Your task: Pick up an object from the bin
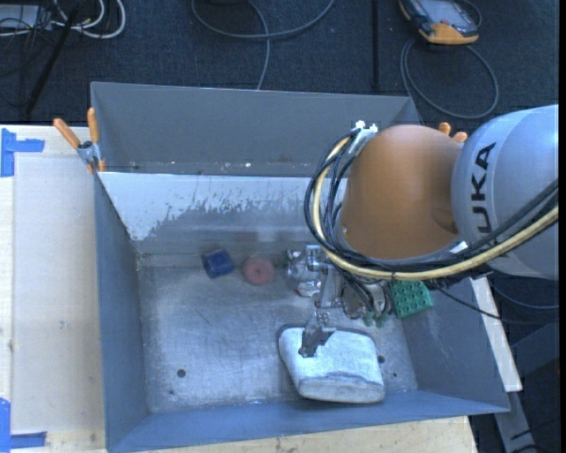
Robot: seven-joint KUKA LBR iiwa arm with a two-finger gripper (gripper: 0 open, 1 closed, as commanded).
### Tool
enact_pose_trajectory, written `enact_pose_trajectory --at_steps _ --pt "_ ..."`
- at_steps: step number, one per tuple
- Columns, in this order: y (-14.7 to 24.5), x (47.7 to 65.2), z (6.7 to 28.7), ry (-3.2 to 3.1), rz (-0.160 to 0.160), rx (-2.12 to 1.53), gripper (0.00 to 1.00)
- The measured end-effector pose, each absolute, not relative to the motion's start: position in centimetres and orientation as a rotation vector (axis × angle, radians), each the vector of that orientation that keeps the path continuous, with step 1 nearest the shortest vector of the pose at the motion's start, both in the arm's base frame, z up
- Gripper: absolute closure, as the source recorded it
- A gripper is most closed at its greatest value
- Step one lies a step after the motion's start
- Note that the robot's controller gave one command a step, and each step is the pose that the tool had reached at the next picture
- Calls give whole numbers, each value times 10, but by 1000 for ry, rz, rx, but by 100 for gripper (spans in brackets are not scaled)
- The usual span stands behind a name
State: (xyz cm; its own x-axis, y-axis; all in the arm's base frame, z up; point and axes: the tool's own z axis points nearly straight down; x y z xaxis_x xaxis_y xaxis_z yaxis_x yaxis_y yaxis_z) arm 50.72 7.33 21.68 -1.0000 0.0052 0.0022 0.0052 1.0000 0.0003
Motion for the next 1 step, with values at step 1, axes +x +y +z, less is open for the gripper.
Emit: enact_pose_trajectory --at_steps 1 --pt "46 526 110 -3136 -4 120 0"
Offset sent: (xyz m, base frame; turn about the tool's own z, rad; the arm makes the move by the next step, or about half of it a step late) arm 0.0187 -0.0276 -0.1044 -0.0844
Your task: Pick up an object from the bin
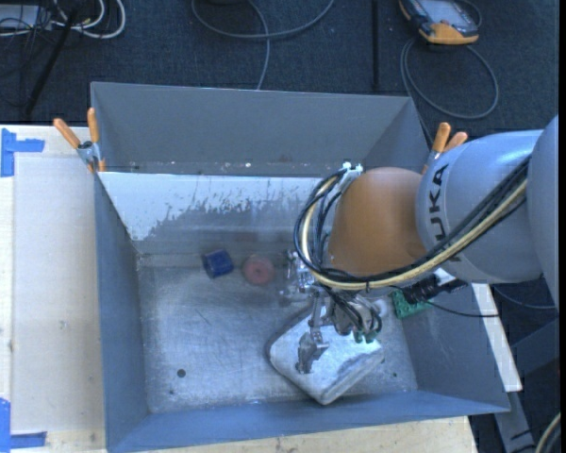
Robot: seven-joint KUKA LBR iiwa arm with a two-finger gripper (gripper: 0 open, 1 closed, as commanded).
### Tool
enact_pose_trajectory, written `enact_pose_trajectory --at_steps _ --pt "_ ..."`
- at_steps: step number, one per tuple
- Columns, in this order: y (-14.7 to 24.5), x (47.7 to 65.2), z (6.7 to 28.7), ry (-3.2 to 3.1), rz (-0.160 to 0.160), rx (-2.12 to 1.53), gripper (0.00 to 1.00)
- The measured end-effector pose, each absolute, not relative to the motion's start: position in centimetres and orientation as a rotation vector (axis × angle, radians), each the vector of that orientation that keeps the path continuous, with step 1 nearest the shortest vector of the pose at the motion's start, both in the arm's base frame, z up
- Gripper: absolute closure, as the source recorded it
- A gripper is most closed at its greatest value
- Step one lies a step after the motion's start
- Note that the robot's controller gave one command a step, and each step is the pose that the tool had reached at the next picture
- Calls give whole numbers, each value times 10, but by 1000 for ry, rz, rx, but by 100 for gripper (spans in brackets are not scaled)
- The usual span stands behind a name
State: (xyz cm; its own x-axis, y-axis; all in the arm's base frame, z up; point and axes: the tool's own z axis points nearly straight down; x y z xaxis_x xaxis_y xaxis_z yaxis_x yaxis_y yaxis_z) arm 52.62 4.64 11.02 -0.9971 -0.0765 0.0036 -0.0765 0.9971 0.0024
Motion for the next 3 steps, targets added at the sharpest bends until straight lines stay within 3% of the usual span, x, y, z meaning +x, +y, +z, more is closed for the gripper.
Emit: enact_pose_trajectory --at_steps 1,2,3 --pt "16 574 73 -3109 -11 462 0" --pt "23 605 108 -3131 -1 317 0" --pt "2 618 135 -3145 0 -33 0"
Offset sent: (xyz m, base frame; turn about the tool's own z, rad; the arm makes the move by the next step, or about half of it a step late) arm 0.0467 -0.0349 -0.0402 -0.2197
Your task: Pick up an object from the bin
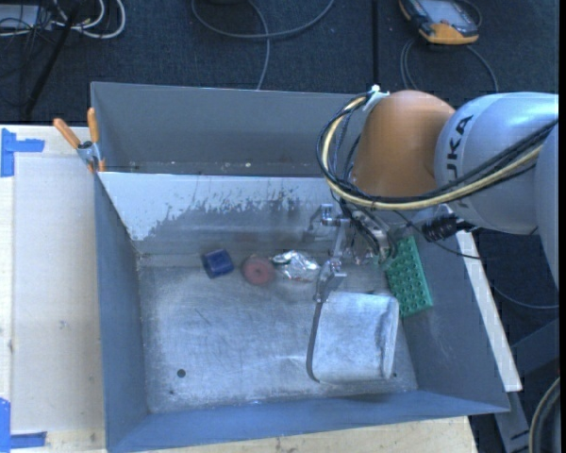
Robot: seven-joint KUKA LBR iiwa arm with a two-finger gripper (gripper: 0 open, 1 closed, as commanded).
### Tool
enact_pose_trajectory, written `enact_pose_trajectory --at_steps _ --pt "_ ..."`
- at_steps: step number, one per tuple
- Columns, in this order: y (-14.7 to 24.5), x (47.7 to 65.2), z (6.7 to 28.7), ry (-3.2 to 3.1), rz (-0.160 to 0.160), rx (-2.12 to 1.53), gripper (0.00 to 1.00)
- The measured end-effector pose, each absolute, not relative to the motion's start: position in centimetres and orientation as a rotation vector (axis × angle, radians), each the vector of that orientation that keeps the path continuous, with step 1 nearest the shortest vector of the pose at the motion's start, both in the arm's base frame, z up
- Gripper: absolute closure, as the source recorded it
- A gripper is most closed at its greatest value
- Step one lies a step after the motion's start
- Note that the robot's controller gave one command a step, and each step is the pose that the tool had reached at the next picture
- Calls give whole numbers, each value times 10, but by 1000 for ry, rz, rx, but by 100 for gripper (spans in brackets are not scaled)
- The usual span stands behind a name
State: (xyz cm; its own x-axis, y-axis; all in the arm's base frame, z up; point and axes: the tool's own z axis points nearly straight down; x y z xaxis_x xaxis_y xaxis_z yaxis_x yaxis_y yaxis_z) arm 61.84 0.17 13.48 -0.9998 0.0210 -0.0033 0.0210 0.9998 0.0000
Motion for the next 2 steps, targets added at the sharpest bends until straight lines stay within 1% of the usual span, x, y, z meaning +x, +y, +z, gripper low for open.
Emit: enact_pose_trajectory --at_steps 1,2 --pt "0 621 75 3138 1 -127 0" --pt "0 622 78 3135 1 -122 100"
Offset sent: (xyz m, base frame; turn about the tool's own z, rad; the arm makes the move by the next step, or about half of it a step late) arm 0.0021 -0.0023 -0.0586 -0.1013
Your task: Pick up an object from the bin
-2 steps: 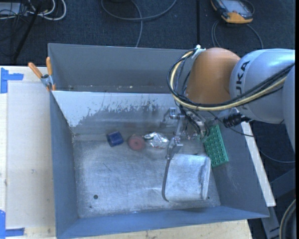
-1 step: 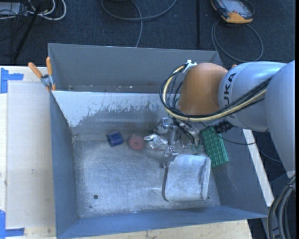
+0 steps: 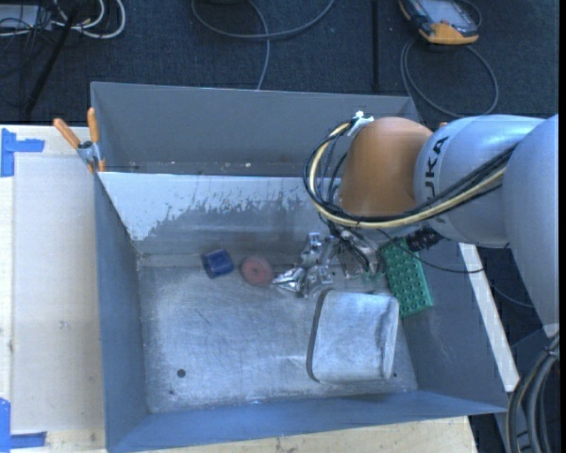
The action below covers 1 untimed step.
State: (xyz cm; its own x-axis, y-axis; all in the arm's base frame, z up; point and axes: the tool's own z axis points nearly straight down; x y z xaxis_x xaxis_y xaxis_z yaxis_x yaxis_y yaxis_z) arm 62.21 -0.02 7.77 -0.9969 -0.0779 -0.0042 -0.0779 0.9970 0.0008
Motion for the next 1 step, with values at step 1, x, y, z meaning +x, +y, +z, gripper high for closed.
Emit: enact_pose_trajectory --at_steps 1 --pt "-50 604 245 3079 -4 -581 100"
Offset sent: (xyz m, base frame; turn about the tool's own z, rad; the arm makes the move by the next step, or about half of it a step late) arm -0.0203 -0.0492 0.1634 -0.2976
